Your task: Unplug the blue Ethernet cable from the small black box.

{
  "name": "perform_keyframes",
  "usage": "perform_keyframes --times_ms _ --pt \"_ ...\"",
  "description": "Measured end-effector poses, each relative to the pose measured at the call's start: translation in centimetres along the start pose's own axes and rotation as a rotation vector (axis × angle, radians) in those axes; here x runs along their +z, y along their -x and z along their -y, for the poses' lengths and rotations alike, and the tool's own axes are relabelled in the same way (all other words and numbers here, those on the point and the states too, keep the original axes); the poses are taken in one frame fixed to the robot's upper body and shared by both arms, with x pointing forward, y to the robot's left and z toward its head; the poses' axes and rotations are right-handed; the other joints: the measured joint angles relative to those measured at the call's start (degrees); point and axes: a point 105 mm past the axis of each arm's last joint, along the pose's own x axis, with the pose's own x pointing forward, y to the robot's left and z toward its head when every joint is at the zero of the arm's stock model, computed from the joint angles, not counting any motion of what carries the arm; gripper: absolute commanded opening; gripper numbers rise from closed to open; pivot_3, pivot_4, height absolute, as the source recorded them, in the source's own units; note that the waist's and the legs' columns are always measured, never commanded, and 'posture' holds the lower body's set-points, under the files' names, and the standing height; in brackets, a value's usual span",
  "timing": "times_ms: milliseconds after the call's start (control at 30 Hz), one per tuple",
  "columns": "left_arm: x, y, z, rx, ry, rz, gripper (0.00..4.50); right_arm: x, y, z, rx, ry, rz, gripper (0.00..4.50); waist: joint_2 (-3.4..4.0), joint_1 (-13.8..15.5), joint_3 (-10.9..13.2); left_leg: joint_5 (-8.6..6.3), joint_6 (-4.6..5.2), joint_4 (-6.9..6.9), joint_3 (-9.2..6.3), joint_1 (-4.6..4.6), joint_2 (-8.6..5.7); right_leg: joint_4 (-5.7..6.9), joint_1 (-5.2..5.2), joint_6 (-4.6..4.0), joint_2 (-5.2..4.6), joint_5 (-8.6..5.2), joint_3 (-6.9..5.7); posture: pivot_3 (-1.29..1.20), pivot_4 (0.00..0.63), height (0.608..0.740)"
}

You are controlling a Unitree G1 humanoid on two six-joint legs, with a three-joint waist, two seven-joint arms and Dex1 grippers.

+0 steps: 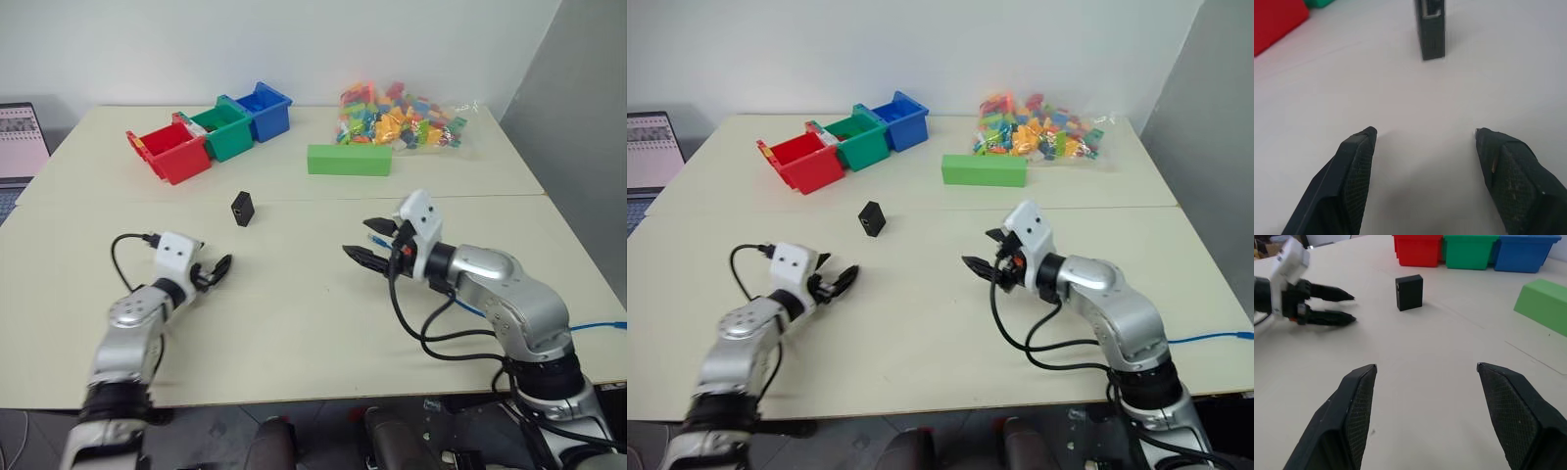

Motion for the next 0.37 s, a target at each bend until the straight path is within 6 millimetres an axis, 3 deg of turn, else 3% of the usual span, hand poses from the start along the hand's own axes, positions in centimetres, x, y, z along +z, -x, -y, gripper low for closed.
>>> perform_keyframes --times_ms 167,367 --pt "3.3 4.2 -1.6 -0.095 -0.038 0.009 3.44 0.0 2.6 0.7 0.07 0.039 0.004 3.47 -0.02 0.76 0.02 -0.01 0.01 0.03 0.03 0.02 -0.05 -0.07 0.05 0.05 -0.05 -0.03 0.0 0.0 0.15 0.74" --pt "4.9 6.2 -2.2 -0.172 -0.016 -0.002 3.44 0.4 4.6 1.4 0.134 0.031 -0.003 3.47 -0.03 0.73 0.04 -0.01 0.02 0.02 0.04 0.03 -0.01 -0.1 0.04 0.04 -0.03 -0.03 0.01 0.0 0.15 0.74"
